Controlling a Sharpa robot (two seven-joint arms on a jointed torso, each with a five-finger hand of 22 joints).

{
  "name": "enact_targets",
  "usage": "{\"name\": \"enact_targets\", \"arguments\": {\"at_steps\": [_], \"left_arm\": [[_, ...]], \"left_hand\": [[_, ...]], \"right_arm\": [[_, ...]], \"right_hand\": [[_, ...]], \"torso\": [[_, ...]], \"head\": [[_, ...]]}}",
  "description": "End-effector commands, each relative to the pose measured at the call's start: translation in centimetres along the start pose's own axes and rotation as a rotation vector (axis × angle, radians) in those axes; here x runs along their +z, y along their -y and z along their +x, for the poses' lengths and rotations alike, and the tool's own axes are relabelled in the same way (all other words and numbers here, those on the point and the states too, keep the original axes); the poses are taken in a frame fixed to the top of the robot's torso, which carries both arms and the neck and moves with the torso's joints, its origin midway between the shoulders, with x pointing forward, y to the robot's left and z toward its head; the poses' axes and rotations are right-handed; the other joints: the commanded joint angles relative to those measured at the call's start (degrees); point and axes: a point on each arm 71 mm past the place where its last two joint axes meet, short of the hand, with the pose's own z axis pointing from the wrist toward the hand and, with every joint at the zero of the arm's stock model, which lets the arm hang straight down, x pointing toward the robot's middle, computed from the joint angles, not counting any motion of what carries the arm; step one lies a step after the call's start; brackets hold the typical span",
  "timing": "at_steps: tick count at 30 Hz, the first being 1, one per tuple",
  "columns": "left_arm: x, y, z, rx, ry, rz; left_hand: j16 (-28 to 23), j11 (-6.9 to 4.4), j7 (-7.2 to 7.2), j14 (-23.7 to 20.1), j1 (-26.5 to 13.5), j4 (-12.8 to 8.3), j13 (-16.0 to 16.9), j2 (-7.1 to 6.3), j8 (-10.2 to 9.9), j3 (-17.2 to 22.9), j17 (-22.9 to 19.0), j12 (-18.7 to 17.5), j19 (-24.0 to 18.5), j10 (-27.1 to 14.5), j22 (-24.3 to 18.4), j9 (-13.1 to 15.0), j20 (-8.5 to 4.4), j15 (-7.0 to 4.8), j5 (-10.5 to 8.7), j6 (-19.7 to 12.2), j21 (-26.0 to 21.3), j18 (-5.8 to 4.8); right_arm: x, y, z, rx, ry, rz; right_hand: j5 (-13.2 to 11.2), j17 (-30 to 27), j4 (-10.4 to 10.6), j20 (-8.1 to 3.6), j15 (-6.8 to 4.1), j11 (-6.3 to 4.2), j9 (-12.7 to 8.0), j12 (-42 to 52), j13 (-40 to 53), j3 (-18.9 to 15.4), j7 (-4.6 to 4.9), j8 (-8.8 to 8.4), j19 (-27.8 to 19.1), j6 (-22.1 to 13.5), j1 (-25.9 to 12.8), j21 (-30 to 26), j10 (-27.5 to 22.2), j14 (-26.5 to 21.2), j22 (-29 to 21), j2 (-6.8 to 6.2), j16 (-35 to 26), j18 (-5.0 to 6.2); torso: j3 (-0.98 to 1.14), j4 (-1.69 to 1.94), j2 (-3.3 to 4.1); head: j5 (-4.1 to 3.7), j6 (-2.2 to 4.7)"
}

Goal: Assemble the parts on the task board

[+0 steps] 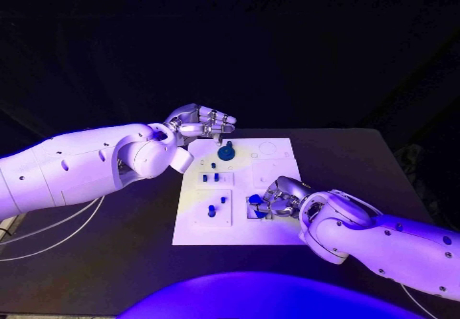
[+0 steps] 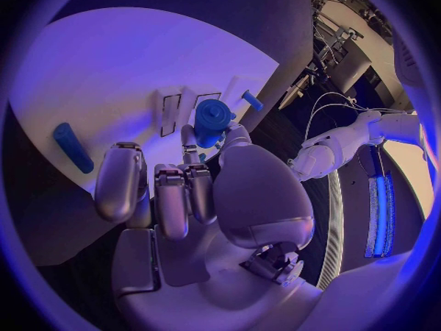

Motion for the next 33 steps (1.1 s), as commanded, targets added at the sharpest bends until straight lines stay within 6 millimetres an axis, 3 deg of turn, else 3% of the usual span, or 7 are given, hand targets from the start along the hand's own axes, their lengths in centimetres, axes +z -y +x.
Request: {"name": "enact_targets", "arguments": {"at_steps": [1,7,10,16,19,27,33], "left_arm": [[0.1,0.1,0.3,-0.009,-0.015,0.009],[0.1,0.2,0.4,-0.01,-0.018,0.01],[0.1,0.2,0.4,-0.01,-0.018,0.01],[0.0,0.2,0.3,-0.009,-0.016,0.009],[0.0,0.2,0.3,-0.009,-0.014,0.009],[0.0,0.2,0.2,-0.008,-0.012,0.007],[-0.1,0.2,0.1,-0.008,-0.01,0.006]], "left_hand": [[-0.38,-0.03,0.03,-0.51,0.04,0.06,0.05,0.51,0.0,-0.29,-0.05,0.24,-0.32,-0.49,-0.08,-0.05,0.14,0.07,0.16,-0.5,-0.27,0.41],[-0.38,-0.03,0.03,-0.51,0.04,0.06,0.05,0.51,0.0,-0.29,-0.05,0.24,-0.32,-0.49,-0.08,-0.05,0.14,0.07,0.16,-0.5,-0.27,0.41],[-0.38,-0.03,0.03,-0.51,0.04,0.06,0.05,0.51,0.0,-0.29,-0.05,0.24,-0.32,-0.49,-0.08,-0.05,0.14,0.07,0.16,-0.5,-0.27,0.41],[-0.38,-0.03,0.03,-0.51,0.04,0.06,0.05,0.51,0.0,-0.29,-0.05,0.24,-0.32,-0.49,-0.08,-0.05,0.14,0.07,0.16,-0.5,-0.27,0.41],[-0.38,-0.03,0.03,-0.51,0.04,0.06,0.05,0.51,0.0,-0.29,-0.05,0.24,-0.32,-0.49,-0.08,-0.05,0.14,0.07,0.16,-0.5,-0.27,0.41],[-0.4,-0.03,0.03,-0.54,0.14,-0.03,0.07,0.54,0.01,-0.26,-0.06,0.28,-0.34,-0.53,-0.09,-0.06,0.13,0.06,0.18,-0.53,-0.29,0.42],[-0.4,-0.03,0.03,-0.54,0.14,-0.03,0.07,0.54,0.01,-0.26,-0.06,0.28,-0.34,-0.53,-0.09,-0.06,0.13,0.06,0.18,-0.53,-0.29,0.42]], "right_arm": [[0.1,0.0,0.3,-0.022,-0.037,-0.001],[0.5,-0.1,0.3,-0.033,-0.029,-0.005],[0.9,-0.1,0.2,-0.036,-0.016,-0.001],[1.2,0.1,-0.1,-0.037,0.015,0.0],[1.3,0.1,-0.1,-0.038,0.022,-0.007],[0.9,0.1,-0.4,-0.037,0.047,-0.022],[-0.2,0.4,-0.8,-0.032,0.076,-0.057]], "right_hand": [[-0.33,15.07,0.12,-0.35,-0.48,-0.49,0.12,-0.19,10.52,-0.33,-1.08,0.35,0.01,1.34,-0.73,-0.42,3.0,5.97,0.0,0.11,0.24,-0.98],[-1.31,15.07,0.04,-0.47,-0.62,-0.64,0.54,-0.22,10.56,-0.74,-1.23,0.52,0.0,1.5,-1.07,-0.51,3.02,5.97,0.02,0.08,0.24,-0.97],[-4.04,15.07,0.1,-0.55,-0.67,-0.69,1.04,-0.46,10.39,-1.43,-1.26,0.56,-0.05,1.39,-1.93,-0.71,2.89,5.97,-0.02,0.24,0.24,-0.95],[-16.83,15.07,0.2,-0.51,-0.55,-0.52,2.18,-1.3,9.78,-4.45,-1.08,0.38,-0.18,0.67,-6.56,-1.34,2.38,5.97,-0.19,0.7,0.24,-0.88],[-20.76,15.07,0.32,-0.41,-0.43,-0.36,2.55,-1.86,9.32,-5.47,-0.91,0.17,-0.29,0.2,-8.55,-1.74,2.0,5.97,-0.37,0.41,0.24,-0.82],[-20.15,15.07,0.34,-0.23,-0.26,-0.17,2.93,-2.58,8.77,-5.28,-0.71,-0.15,-0.47,-0.22,-10.2,-2.38,1.54,5.97,-0.68,-1.24,0.24,-0.71],[-13.28,15.07,-2.87,-0.48,-0.67,-0.73,3.99,-2.11,9.39,-2.03,-1.38,0.78,-0.15,1.13,-2.97,-1.93,2.03,5.97,-0.07,1.31,0.24,-0.78]], "torso": [[0.02,-0.01,0.0],[0.0,-0.03,0.02],[0.02,0.01,0.02],[0.01,0.02,0.01],[0.0,-0.06,-0.03],[0.07,-0.04,0.0],[0.02,-0.05,-0.06]], "head": [[0.32,0.01],[0.46,0.01],[0.46,0.01],[0.63,0.01],[0.75,0.01],[0.79,0.01],[0.86,0.01]]}}
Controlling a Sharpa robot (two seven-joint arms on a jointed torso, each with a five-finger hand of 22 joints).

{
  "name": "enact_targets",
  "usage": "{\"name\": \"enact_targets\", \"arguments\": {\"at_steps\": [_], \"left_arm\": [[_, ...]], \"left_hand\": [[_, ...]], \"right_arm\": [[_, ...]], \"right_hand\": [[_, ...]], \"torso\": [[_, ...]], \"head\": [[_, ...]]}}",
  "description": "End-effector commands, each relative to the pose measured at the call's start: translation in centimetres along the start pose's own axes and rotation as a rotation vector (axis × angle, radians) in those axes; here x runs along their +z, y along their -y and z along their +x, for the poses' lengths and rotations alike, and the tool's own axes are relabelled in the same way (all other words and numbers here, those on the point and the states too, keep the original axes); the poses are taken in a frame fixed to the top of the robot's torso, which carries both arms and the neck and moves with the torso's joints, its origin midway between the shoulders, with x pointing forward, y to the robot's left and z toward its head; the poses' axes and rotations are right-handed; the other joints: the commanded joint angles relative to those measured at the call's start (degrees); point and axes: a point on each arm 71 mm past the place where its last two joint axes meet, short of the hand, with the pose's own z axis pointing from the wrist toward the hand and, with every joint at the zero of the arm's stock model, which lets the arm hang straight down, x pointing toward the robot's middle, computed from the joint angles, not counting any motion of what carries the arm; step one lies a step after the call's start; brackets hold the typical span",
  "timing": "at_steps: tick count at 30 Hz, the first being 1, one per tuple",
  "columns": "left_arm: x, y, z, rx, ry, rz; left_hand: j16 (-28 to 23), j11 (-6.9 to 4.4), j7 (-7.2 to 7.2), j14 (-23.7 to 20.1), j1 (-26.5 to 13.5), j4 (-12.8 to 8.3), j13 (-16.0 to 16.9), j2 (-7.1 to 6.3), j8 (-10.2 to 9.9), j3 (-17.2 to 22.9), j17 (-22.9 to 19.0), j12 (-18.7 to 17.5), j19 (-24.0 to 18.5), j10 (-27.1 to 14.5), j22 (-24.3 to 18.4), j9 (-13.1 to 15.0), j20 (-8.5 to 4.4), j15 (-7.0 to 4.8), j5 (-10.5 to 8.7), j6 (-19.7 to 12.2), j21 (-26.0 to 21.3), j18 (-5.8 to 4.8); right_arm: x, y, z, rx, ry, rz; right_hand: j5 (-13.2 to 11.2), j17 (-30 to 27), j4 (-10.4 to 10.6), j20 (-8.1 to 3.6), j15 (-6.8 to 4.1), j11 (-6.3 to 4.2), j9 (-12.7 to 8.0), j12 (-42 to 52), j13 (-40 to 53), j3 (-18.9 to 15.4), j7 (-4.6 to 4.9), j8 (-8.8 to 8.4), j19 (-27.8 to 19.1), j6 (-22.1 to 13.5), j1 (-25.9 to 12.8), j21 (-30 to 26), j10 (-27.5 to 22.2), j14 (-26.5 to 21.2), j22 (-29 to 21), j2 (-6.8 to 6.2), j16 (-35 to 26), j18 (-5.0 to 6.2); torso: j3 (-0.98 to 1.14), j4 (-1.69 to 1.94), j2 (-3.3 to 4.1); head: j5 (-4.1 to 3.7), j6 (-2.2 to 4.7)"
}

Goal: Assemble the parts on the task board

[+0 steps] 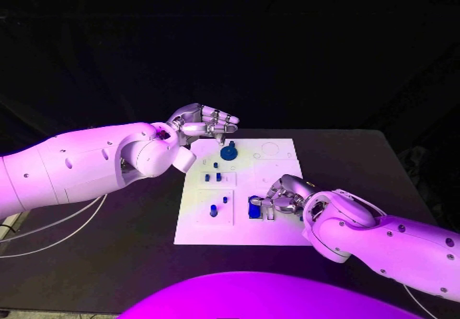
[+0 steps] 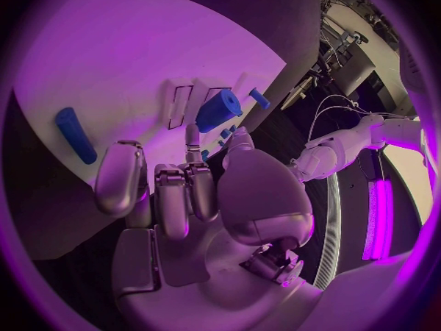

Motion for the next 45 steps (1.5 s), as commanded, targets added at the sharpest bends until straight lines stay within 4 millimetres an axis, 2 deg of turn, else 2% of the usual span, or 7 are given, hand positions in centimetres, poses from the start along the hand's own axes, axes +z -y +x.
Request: {"name": "enact_targets", "arguments": {"at_steps": [1,4,12,23,29,34,45], "left_arm": [[0.0,0.1,0.1,-0.008,-0.01,0.006],[0.0,0.1,0.0,-0.007,-0.008,0.006],[0.0,0.1,0.0,-0.007,-0.009,0.005],[0.1,0.1,0.1,-0.008,-0.011,0.005],[0.1,0.1,0.1,-0.008,-0.011,0.004],[0.1,0.0,0.0,-0.007,-0.009,0.002],[0.1,0.0,0.0,-0.007,-0.009,-0.001]], "left_hand": [[-0.4,-0.03,0.03,-0.54,0.14,-0.03,0.09,0.54,0.01,-0.27,-0.07,0.28,-0.34,-0.53,-0.09,-0.08,0.13,0.06,0.18,-0.53,-0.29,0.43],[-0.4,-0.03,0.03,-0.54,0.14,-0.03,0.09,0.54,0.01,-0.27,-0.07,0.28,-0.34,-0.53,-0.09,-0.08,0.13,0.06,0.18,-0.53,-0.29,0.43],[-0.4,-0.03,0.03,-0.54,0.14,-0.03,0.09,0.54,0.01,-0.27,-0.07,0.28,-0.34,-0.53,-0.09,-0.08,0.13,0.06,0.18,-0.53,-0.29,0.43],[-0.4,-0.03,0.03,-0.54,0.14,-0.03,0.09,0.54,0.01,-0.27,-0.07,0.28,-0.34,-0.53,-0.09,-0.08,0.13,0.06,0.18,-0.53,-0.29,0.43],[-0.4,-0.03,0.03,-0.54,0.14,-0.03,0.09,0.54,0.01,-0.27,-0.07,0.28,-0.34,-0.53,-0.09,-0.08,0.13,0.06,0.18,-0.53,-0.29,0.43],[-0.41,0.04,0.13,-0.58,0.1,-0.07,0.1,0.53,-0.04,-0.33,-0.08,0.32,-0.35,-0.7,-0.09,-0.13,0.14,0.08,0.18,-0.68,-0.31,0.42],[-0.42,0.07,0.18,-0.59,0.07,-0.07,0.1,0.51,-0.08,-0.35,-0.08,0.31,-0.36,-0.79,-0.1,-0.15,0.15,0.11,0.18,-0.77,-0.32,0.41]], "right_arm": [[-0.8,-0.2,-0.4,-0.007,0.039,-0.056],[-1.4,-0.2,-0.4,-0.01,0.027,-0.068],[-2.2,-0.7,0.2,-0.015,-0.011,-0.093],[-1.6,-0.5,0.9,-0.029,-0.019,-0.067],[-1.3,-0.4,0.9,-0.039,0.004,-0.057],[-1.2,-0.1,0.8,-0.038,0.024,-0.051],[-1.1,0.5,0.7,-0.054,0.019,-0.031]], "right_hand": [[-2.41,15.09,-3.23,-0.52,-0.54,-0.65,0.76,0.22,9.55,2.79,-0.47,0.94,0.17,0.92,6.25,0.42,2.15,5.98,0.46,1.91,0.24,-0.83],[-5.11,15.09,-5.56,-0.76,-0.84,-1.04,1.4,0.32,9.72,4.29,-0.94,1.66,0.26,1.37,9.58,0.55,2.29,5.98,0.66,2.01,0.24,-0.87],[-3.81,15.09,-6.43,-1.08,-1.16,-1.41,2.57,0.44,9.93,4.37,-1.37,2.98,0.43,1.95,9.72,0.83,2.47,5.98,1.07,0.67,0.24,-0.96],[-1.88,15.09,-7.35,-1.53,-1.69,-2.06,4.43,0.7,10.29,5.51,-2.15,4.81,0.53,2.13,10.59,0.81,2.76,5.98,1.29,0.86,0.24,-0.97],[-0.81,15.09,-7.77,-1.9,-2.12,-2.63,6.02,1.48,11.05,6.94,-2.76,6.24,0.72,2.12,11.23,1.13,3.35,5.98,1.71,1.98,0.24,-1.05],[-0.17,15.09,-6.55,-2.15,-2.34,-2.83,7.29,2.04,11.6,8.75,-2.96,7.17,0.87,1.64,10.22,1.29,3.77,5.98,2.0,4.63,0.24,-1.11],[-2.44,15.09,-8.48,-2.41,-2.58,-3.07,8.79,2.17,11.82,11.41,-3.22,8.04,0.96,0.66,11.97,1.31,3.92,5.98,2.3,3.55,0.24,-1.15]], "torso": [[0.02,-0.06,-0.01],[0.03,-0.14,-0.02],[0.07,-0.07,-0.05],[0.03,0.05,0.08],[0.03,-0.01,0.03],[0.02,-0.07,-0.04],[0.05,-0.06,-0.08]], "head": [[0.13,0.01],[0.11,0.01],[-0.2,0.01],[-0.25,0.01],[-0.13,0.01],[0.01,0.01],[-0.22,0.01]]}}
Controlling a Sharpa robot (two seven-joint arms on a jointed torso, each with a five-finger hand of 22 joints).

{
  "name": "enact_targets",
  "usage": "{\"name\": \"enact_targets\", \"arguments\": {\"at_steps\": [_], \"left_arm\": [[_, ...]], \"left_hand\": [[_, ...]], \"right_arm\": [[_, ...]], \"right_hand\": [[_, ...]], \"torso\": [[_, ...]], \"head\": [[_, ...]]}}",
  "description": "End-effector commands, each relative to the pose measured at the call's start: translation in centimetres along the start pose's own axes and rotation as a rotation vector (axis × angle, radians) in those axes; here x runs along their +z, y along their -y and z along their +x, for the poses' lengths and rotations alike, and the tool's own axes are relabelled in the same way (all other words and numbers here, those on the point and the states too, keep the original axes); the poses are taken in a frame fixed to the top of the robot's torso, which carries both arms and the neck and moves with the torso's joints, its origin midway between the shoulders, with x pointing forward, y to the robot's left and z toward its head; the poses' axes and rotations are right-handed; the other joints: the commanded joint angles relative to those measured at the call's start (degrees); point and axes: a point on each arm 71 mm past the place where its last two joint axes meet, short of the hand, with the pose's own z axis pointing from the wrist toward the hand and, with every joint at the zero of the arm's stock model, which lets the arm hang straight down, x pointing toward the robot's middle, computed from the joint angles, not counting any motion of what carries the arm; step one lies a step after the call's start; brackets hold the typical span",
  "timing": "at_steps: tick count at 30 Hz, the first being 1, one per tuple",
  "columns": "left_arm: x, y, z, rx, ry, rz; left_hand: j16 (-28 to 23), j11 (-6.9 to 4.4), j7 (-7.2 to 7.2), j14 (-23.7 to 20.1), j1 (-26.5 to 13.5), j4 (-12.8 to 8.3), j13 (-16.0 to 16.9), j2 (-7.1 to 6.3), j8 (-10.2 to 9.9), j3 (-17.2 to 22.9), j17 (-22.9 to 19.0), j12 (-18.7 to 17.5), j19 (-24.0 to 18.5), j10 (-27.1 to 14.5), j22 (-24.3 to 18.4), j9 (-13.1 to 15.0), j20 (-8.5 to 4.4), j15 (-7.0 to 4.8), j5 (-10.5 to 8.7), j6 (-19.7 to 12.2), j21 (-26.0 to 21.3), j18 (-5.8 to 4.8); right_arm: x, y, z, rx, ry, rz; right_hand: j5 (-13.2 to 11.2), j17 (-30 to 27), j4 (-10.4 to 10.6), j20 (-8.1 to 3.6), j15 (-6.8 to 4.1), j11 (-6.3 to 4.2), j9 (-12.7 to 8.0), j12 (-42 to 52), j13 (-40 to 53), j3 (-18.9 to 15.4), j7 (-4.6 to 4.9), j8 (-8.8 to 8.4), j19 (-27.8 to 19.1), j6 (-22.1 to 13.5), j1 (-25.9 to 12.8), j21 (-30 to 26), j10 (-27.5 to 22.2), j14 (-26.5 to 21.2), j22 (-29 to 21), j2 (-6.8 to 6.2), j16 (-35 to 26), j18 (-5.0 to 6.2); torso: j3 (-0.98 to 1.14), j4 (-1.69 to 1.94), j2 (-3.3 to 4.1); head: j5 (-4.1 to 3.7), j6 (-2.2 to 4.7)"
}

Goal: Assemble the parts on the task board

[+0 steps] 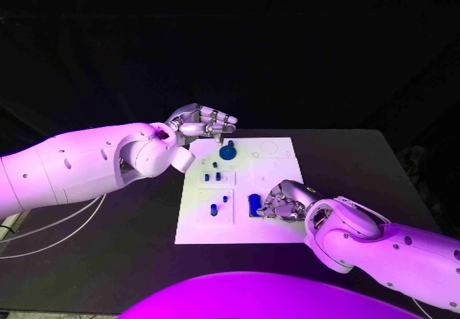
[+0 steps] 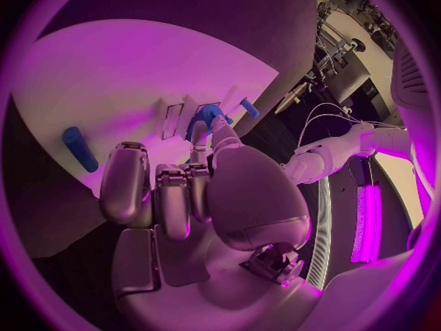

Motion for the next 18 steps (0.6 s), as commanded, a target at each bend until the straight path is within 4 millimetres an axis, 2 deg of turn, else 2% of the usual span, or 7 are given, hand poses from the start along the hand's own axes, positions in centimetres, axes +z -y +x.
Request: {"name": "enact_targets", "arguments": {"at_steps": [1,4,7,9,10,14,18], "left_arm": [[0.06,0.07,0.19,-0.008,-0.014,0.004],[0.03,0.04,0.16,-0.008,-0.015,0.002],[0.01,0.03,0.15,-0.008,-0.015,0.001],[0.01,0.04,0.15,-0.009,-0.016,0.002],[0.01,0.04,0.17,-0.009,-0.018,0.003],[0.0,0.05,0.2,-0.009,-0.02,0.003],[-0.03,0.06,0.17,-0.009,-0.019,0.004]], "left_hand": [[-0.2,0.07,-0.03,-0.37,0.07,-0.07,0.05,0.51,-0.08,-0.35,-0.1,0.31,-0.36,-0.37,-0.1,-0.09,0.15,-0.11,0.18,-0.55,-0.32,0.42],[-0.2,0.09,0.0,-0.38,0.09,-0.1,0.05,0.51,-0.11,-0.35,-0.1,0.31,-0.36,-0.44,-0.1,-0.11,0.16,-0.1,0.19,-0.63,-0.32,0.42],[-0.21,0.12,0.03,-0.4,0.12,-0.14,0.04,0.49,-0.14,-0.35,-0.1,0.3,-0.37,-0.52,-0.1,-0.13,0.16,-0.09,0.2,-0.7,-0.33,0.42],[-0.21,0.12,0.03,-0.4,0.12,-0.14,0.04,0.49,-0.14,-0.35,-0.1,0.3,-0.37,-0.52,-0.1,-0.13,0.16,-0.09,0.2,-0.7,-0.33,0.42],[-0.21,0.15,0.06,-0.41,0.06,-0.11,0.04,0.48,-0.17,-0.38,-0.1,0.3,-0.38,-0.59,-0.1,-0.15,0.18,-0.06,0.19,-0.78,-0.34,0.41],[-0.21,0.21,0.1,-0.43,-0.13,-0.03,0.04,0.43,-0.19,-0.49,-0.1,0.31,-0.4,-0.69,-0.12,-0.18,0.23,0.0,0.17,-0.87,-0.37,0.38],[-0.21,0.21,0.11,-0.44,-0.15,-0.03,0.04,0.42,-0.2,-0.51,-0.1,0.31,-0.41,-0.72,-0.12,-0.18,0.24,0.01,0.17,-0.88,-0.38,0.38]], "right_arm": [[0.05,0.41,-0.23,-0.024,0.012,0.017],[-0.02,0.42,-0.14,-0.021,-0.004,0.012],[-0.09,0.28,0.01,-0.013,-0.024,0.004],[-0.13,0.12,0.12,-0.009,-0.036,-0.005],[-0.15,0.07,0.15,-0.008,-0.04,-0.008],[-0.22,-0.03,0.22,-0.006,-0.049,-0.016],[-0.34,0.05,0.17,-0.005,-0.048,-0.017]], "right_hand": [[-0.23,15.06,-0.42,-0.26,-0.33,-1.31,0.26,-0.12,11.53,0.79,0.01,0.3,0.03,-0.6,2.63,0.15,4.83,5.98,0.14,0.56,0.24,-1.16],[-0.29,15.06,-0.88,-0.26,-0.32,-1.26,0.51,-0.17,11.51,1.02,0.04,0.4,0.02,-0.74,2.5,0.06,4.81,5.98,0.16,-0.68,0.24,-1.16],[0.48,15.06,-0.29,-0.19,-0.21,-1.15,0.79,-0.31,11.43,0.26,0.16,0.58,-0.01,-0.59,0.68,-0.11,4.75,5.98,0.15,-2.69,0.24,-1.15],[-0.35,15.06,0.55,-0.1,-0.07,-0.98,1.05,-0.51,11.3,-0.87,0.36,0.78,-0.07,-0.42,-1.27,-0.34,4.65,5.98,0.07,-4.22,0.24,-1.12],[-0.94,15.06,0.8,-0.06,-0.03,-0.94,1.15,-0.56,11.26,-1.2,0.4,0.86,-0.08,-0.38,-1.8,-0.38,4.62,5.98,0.08,-4.6,0.24,-1.12],[-2.72,15.06,1.4,0.03,0.05,-0.84,1.45,-0.65,11.23,-1.9,0.52,1.05,-0.09,-0.37,-2.95,-0.52,4.59,5.98,0.08,-5.35,0.24,-1.1],[-2.87,15.06,1.46,0.05,0.06,-0.82,1.52,-0.62,11.26,-2.0,0.53,1.09,-0.08,-0.39,-3.06,-0.5,4.6,5.98,0.12,-5.47,0.24,-1.1]], "torso": [[0.0,0.04,0.03],[0.0,0.04,0.1],[-0.01,0.05,0.09],[-0.04,0.04,0.05],[-0.05,0.06,0.04],[-0.05,0.11,0.06],[-0.07,0.08,0.04]], "head": [[-0.11,0.0],[-0.1,0.0],[-0.05,0.0],[-0.03,0.0],[-0.04,0.0],[-0.05,0.0],[-0.06,0.0]]}}
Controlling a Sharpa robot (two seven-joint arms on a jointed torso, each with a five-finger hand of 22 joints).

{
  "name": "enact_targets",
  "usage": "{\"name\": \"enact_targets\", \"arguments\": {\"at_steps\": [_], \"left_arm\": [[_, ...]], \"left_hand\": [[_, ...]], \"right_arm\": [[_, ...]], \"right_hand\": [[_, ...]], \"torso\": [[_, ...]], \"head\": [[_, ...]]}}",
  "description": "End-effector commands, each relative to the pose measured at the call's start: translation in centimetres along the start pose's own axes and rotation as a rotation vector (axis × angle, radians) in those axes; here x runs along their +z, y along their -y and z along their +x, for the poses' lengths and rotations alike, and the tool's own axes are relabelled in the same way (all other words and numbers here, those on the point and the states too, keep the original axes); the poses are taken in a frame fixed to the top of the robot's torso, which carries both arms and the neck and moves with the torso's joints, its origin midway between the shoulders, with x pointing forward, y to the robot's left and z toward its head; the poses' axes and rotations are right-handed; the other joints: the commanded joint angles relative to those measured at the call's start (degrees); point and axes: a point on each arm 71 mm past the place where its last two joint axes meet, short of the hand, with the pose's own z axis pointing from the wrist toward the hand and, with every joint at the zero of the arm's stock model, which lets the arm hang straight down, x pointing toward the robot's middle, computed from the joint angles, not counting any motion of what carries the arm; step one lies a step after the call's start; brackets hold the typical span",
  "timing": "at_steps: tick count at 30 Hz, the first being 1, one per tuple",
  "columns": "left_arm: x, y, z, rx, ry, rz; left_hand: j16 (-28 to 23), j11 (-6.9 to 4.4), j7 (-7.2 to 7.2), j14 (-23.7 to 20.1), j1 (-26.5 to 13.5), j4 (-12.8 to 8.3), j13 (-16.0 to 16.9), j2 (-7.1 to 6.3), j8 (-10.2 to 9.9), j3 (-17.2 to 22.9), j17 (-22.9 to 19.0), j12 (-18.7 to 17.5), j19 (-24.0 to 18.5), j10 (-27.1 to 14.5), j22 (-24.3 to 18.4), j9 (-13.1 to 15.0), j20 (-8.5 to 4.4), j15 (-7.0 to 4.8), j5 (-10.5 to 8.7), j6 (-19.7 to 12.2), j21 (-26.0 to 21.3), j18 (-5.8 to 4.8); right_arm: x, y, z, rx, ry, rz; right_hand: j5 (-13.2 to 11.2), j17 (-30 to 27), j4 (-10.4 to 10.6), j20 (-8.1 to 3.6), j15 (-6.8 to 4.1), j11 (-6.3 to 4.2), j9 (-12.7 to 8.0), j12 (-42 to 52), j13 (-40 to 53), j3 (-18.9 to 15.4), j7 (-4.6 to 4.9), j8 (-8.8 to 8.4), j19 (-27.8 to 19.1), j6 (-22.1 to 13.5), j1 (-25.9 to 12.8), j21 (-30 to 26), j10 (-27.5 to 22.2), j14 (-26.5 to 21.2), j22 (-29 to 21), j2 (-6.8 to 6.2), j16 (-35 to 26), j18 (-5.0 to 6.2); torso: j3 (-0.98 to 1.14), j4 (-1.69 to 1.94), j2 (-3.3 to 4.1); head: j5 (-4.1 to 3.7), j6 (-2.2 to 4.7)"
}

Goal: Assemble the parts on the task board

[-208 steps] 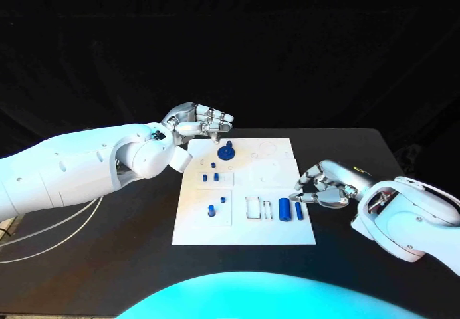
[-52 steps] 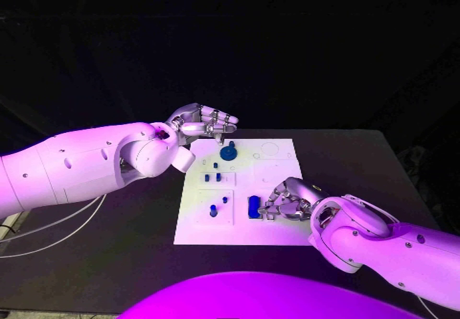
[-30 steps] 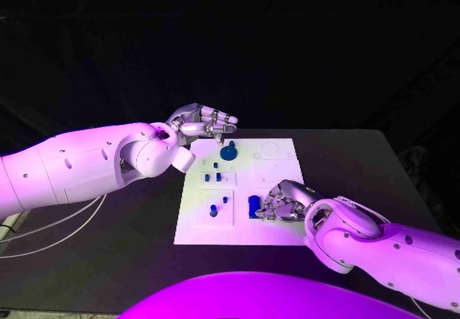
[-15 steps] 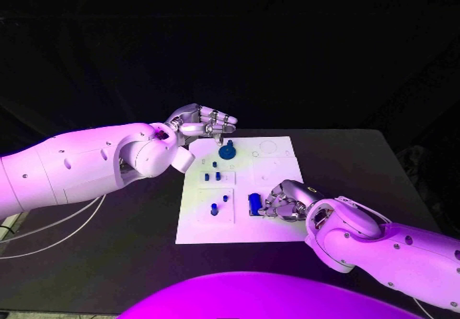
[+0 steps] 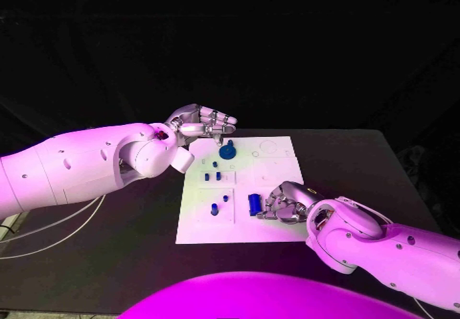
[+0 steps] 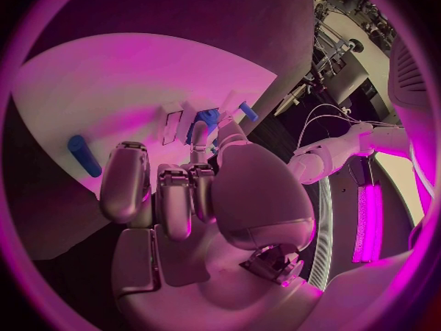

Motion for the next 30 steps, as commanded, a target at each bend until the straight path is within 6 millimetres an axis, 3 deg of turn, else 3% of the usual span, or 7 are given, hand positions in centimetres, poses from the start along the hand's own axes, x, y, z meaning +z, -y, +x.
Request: {"name": "enact_targets", "arguments": {"at_steps": [1,12,15,17,22,25,30], "left_arm": [[0.0,0.1,0.2,-0.009,-0.018,0.007],[0.0,0.1,0.2,-0.009,-0.016,0.007],[0.0,0.1,0.1,-0.008,-0.015,0.007],[0.0,0.1,0.1,-0.008,-0.014,0.006],[-0.1,0.1,0.0,-0.008,-0.012,0.005],[-0.1,0.1,0.1,-0.008,-0.012,0.005],[0.0,0.1,0.1,-0.008,-0.014,0.005]], "left_hand": [[-0.21,0.01,0.12,-0.43,-0.15,0.14,0.05,0.42,-0.2,-0.35,-0.06,0.31,-0.2,-0.51,-0.07,-0.06,0.03,0.01,0.17,-0.48,-0.38,0.38],[-0.21,0.0,0.11,-0.45,-0.09,0.09,0.06,0.43,-0.19,-0.33,-0.06,0.33,-0.21,-0.54,-0.07,-0.06,0.03,0.01,0.19,-0.49,-0.39,0.39],[-0.21,0.0,0.11,-0.45,-0.09,0.09,0.06,0.43,-0.19,-0.33,-0.06,0.33,-0.21,-0.54,-0.07,-0.06,0.03,0.01,0.19,-0.49,-0.39,0.39],[-0.21,0.0,0.11,-0.45,-0.09,0.09,0.06,0.43,-0.19,-0.33,-0.06,0.33,-0.21,-0.54,-0.07,-0.06,0.03,0.01,0.19,-0.49,-0.39,0.39],[-0.21,0.0,0.11,-0.45,-0.09,0.09,0.06,0.43,-0.19,-0.33,-0.06,0.33,-0.21,-0.54,-0.07,-0.06,0.03,0.01,0.19,-0.49,-0.39,0.39],[-0.21,0.0,0.11,-0.45,-0.09,0.09,0.06,0.43,-0.19,-0.33,-0.06,0.33,-0.21,-0.54,-0.07,-0.06,0.03,0.01,0.19,-0.49,-0.39,0.39],[-0.21,0.0,0.11,-0.45,-0.09,0.09,0.06,0.43,-0.19,-0.33,-0.06,0.33,-0.21,-0.54,-0.07,-0.06,0.03,0.01,0.19,-0.49,-0.39,0.39]], "right_arm": [[-0.1,0.0,0.1,-0.006,-0.019,-0.014],[-0.5,1.1,-0.7,0.004,0.019,-0.01],[-1.0,1.6,-1.7,0.04,0.034,-0.032],[-1.4,2.1,-2.6,0.053,0.046,-0.034],[-2.5,3.9,-4.9,0.018,0.063,-0.003],[-2.9,5.5,-5.8,-0.034,0.053,0.036],[-3.0,6.8,-5.5,-0.075,0.055,0.071]], "right_hand": [[-0.06,15.07,-0.14,0.05,0.28,0.14,0.14,0.25,11.57,-0.12,0.46,0.25,-0.06,0.04,-0.3,-0.19,3.63,5.98,0.02,0.05,0.24,-1.11],[2.48,15.07,-0.57,-0.04,0.14,-0.01,0.32,-0.11,11.36,1.42,0.33,-0.1,-0.04,-0.63,1.23,-0.41,3.46,5.98,0.08,1.93,0.24,-1.07],[4.07,15.07,-1.43,0.18,0.65,0.83,-1.17,-0.96,10.78,3.37,1.41,-3.16,-0.38,-3.43,3.41,-1.51,2.94,5.98,-0.53,3.47,0.24,-0.92],[3.6,15.07,-2.01,0.69,1.33,1.56,-2.56,-1.66,10.31,4.62,2.3,-5.56,-0.61,-4.12,4.46,-2.17,2.52,5.98,-0.85,3.84,0.24,-0.87],[2.97,15.07,-2.41,1.51,2.05,2.37,-5.22,-2.23,10.0,6.74,3.23,-9.88,-0.55,-3.26,4.36,-2.17,2.24,5.98,-0.54,3.45,0.24,-0.87],[2.59,15.07,-2.05,2.04,2.65,2.99,-8.19,-4.15,8.69,8.32,4.04,-13.76,-0.5,-2.49,3.49,-2.18,1.38,5.98,-0.29,3.37,0.24,-0.88],[2.35,15.07,-1.88,2.24,2.81,3.25,-10.25,-4.58,8.46,9.27,4.27,-16.0,-0.43,-1.36,2.9,-2.1,1.38,5.98,-0.06,2.92,0.24,-0.88]], "torso": [[-0.02,0.01,-0.01],[0.01,-0.02,-0.03],[-0.03,-0.12,-0.07],[-0.05,-0.19,-0.13],[-0.06,-0.29,-0.2],[-0.07,-0.43,-0.22],[0.06,-0.54,-0.25]], "head": [[-0.02,0.0],[-0.15,0.0],[-0.25,0.0],[-0.33,0.0],[-0.84,0.0],[-1.01,0.0],[-1.21,0.0]]}}
